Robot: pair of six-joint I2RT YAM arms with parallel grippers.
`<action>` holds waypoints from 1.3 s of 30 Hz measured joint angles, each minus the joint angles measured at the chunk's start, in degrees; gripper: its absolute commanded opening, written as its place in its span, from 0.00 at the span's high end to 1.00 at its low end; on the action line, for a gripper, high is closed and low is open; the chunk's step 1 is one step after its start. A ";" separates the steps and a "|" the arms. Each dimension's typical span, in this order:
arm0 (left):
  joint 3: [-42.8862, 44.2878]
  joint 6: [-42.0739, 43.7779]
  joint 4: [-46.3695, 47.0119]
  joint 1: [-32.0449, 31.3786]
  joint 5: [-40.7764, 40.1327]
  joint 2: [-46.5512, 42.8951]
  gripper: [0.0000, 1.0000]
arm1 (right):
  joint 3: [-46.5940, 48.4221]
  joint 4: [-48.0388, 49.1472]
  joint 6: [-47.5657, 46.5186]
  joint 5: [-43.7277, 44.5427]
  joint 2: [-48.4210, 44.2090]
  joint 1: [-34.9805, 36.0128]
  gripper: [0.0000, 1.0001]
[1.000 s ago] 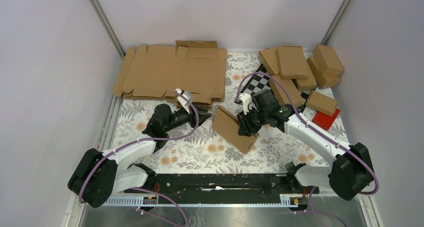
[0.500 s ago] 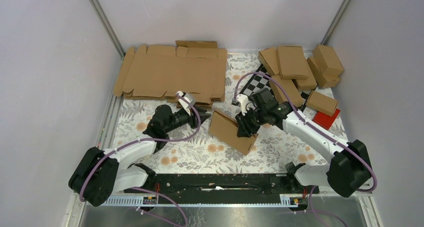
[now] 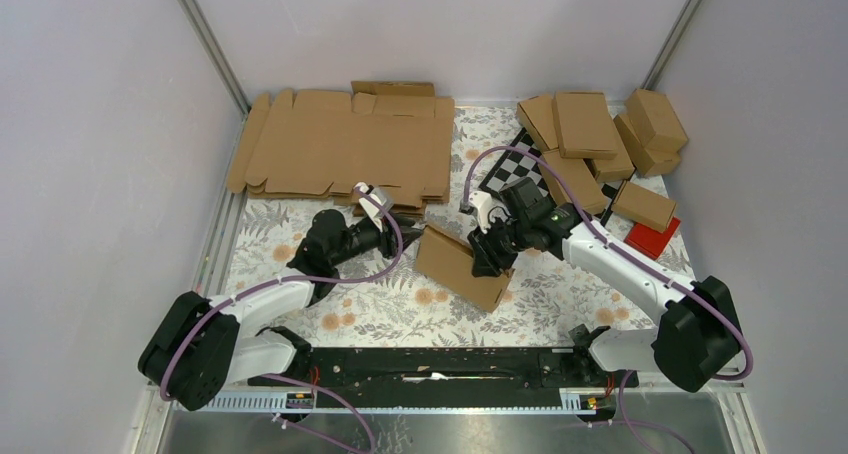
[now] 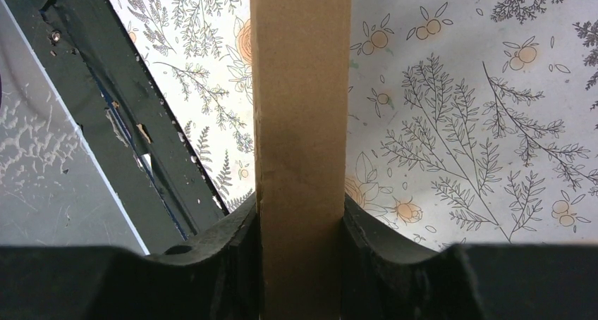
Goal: Fold the paper box
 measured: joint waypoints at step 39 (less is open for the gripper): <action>3.39 2.03 -5.07 -2.58 0.79 1.49 1.00 | 0.87 -3.02 -0.66 0.24 0.85 2.58 0.66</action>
